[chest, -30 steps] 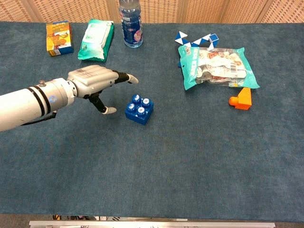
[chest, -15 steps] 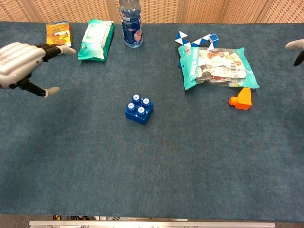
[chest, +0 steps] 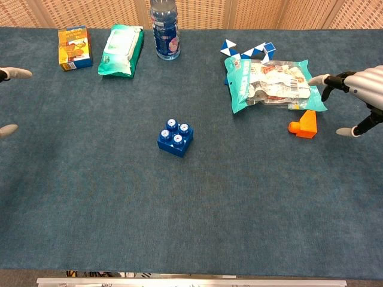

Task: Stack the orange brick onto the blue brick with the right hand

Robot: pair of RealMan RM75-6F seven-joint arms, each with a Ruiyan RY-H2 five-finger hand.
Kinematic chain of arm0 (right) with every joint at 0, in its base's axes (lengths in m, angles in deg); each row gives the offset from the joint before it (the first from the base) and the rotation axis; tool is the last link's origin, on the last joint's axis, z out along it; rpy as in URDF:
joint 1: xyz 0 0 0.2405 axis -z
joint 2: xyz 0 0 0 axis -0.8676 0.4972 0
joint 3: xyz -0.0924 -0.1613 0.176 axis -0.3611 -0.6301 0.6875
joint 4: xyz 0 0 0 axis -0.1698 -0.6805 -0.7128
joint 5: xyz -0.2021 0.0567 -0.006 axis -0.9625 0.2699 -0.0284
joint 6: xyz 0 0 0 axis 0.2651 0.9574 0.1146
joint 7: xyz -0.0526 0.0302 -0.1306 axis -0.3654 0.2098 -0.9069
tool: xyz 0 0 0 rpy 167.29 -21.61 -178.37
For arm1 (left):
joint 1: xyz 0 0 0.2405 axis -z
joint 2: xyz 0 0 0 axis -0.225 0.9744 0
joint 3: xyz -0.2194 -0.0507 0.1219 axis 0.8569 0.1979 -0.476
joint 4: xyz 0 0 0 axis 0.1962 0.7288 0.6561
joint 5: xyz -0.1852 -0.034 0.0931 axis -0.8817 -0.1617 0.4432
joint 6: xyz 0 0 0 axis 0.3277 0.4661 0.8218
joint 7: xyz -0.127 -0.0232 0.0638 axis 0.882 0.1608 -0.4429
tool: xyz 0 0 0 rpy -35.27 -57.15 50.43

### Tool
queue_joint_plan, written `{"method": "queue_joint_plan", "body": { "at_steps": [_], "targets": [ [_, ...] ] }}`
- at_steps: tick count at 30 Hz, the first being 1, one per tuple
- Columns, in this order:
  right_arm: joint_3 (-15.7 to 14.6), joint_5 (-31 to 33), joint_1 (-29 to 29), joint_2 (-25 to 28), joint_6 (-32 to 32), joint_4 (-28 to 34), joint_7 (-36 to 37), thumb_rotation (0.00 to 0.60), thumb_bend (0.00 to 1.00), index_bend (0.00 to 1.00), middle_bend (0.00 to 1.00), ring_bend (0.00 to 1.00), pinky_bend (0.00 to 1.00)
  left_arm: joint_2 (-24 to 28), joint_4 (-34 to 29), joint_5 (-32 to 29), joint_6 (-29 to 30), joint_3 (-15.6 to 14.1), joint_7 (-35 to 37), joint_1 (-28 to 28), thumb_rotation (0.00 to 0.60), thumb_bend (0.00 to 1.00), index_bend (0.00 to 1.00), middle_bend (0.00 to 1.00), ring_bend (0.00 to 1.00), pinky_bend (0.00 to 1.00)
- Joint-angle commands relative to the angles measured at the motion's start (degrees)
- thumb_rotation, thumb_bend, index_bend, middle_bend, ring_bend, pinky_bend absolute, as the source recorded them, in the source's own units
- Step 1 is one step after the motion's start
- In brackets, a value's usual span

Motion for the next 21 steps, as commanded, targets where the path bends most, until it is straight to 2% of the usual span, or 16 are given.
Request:
{"method": "queue_joint_plan", "body": {
  "at_steps": [1, 21],
  "targets": [
    [0.1, 1.2, -1.0, -1.4, -1.1, -1.4, -0.6, 0.600, 0.15, 0.14, 0.35, 0.19, 0.29, 0.2, 0.4, 0.9, 0.4, -0.1, 1.0, -1.2, 0.600, 0.27, 0.12, 0.16, 0.16, 0.27],
    [-0.4, 6.4, -5.1, -8.6, -6.1, -10.6, -1.0, 0.600, 0.13, 0.14, 0.35, 0.19, 0.29, 0.9, -0.1, 3.9, 0.1, 1.9, 3.1, -4.3, 0.600, 0.27, 0.12, 0.16, 0.16, 0.26]
  ]
}}
